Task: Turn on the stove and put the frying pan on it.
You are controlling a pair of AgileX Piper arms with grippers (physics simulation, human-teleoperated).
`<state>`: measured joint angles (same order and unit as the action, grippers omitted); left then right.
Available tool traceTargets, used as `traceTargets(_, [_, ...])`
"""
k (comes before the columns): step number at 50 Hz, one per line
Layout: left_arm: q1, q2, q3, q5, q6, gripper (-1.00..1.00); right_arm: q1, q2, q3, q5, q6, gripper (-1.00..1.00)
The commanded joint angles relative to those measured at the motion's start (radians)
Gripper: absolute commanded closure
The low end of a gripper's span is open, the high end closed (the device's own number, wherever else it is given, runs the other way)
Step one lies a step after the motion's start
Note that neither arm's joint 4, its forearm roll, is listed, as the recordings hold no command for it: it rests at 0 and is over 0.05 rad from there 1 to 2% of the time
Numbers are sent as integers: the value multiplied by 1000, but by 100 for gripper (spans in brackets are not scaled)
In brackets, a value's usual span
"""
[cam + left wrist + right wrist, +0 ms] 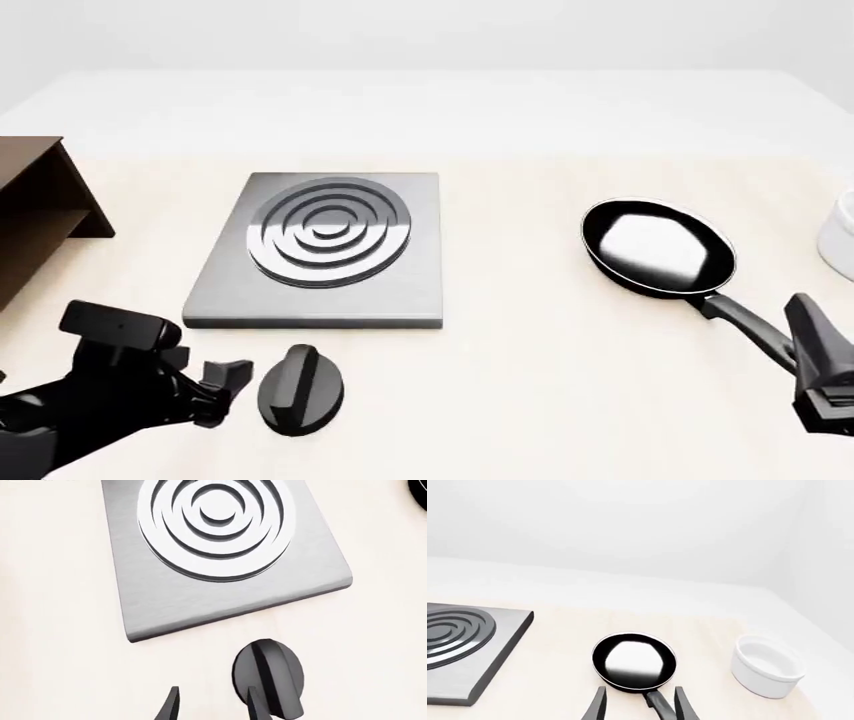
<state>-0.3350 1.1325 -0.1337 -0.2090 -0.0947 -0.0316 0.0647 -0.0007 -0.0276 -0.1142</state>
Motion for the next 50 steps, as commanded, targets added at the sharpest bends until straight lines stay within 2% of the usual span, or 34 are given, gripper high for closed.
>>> traceTargets(1, [-39,72,-13,-73,-62,-100,2,21,0,-16,0,-100])
traceTargets(6, [-126,143,-3,-141,-187,-100,0,6,0,3,7,-100])
traceTargets(10, [-217,146,21,-194,-352,-100,-3,61,0,-50,7,-100])
traceTargets(12, [-302,194,51,-295,-475,-100,-4,51,0,-40,8,-100])
traceTargets(13, [-290,212,47,-307,-464,-100,-3,52,0,-41,9,-100])
traceTargets(16, [-356,257,96,-435,-590,-100,-5,37,0,-25,12,-100])
traceTargets(17, [-384,311,124,-538,-669,-100,-7,29,0,-17,11,-100])
traceTargets(19, [-410,323,133,-581,-731,-100,-8,30,0,-17,11,-100])
traceTargets(23, [-419,291,134,-563,-762,-100,-8,36,0,-21,11,-100])
traceTargets(28, [-439,45,134,-344,-762,-100,-7,24,0,-9,11,-100])
traceTargets(29, [-439,-28,133,-271,-750,-100,-7,23,0,-9,10,-100])
traceTargets(31, [-410,-193,133,-110,-684,-100,-6,20,0,-7,12,-100])
traceTargets(32, [-402,-307,126,6,-646,-100,-6,18,0,-5,13,-100])
traceTargets(37, [-330,-690,34,463,-550,-100,-5,60,0,-43,17,-100])
traceTargets(38, [-285,-817,-41,642,-469,-100,-6,50,0,-33,21,-100])
traceTargets(39, [-285,-864,-67,699,-462,-100,-8,63,1,-47,28,-100])
traceTargets(41, [-193,-978,-196,870,-337,-100,-7,43,-1,-29,41,-100])
traceTargets(42, [-164,-1018,-239,919,-301,-100,-6,28,-6,-8,40,-100])
traceTargets(43, [-88,-1078,-318,986,-230,-100,-6,12,-25,25,42,-100])
traceTargets(44, [-47,-1117,-360,1011,-190,-100,-11,12,-53,58,56,-100])
traceTargets(45, [0,-1132,-430,995,-147,-100,13,-44,-115,161,56,-100])
traceTargets(46, [53,-1132,-416,991,-117,-100,13,-45,-141,187,28,-100])
traceTargets(47, [68,-1132,-419,926,-120,-100,27,-44,-198,233,16,-100])
traceTargets(49, [149,-1132,-392,867,5,-100,32,-17,-283,292,18,-100])
traceTargets(50, [199,-1132,-362,772,66,-100,54,3,-353,341,25,-100])
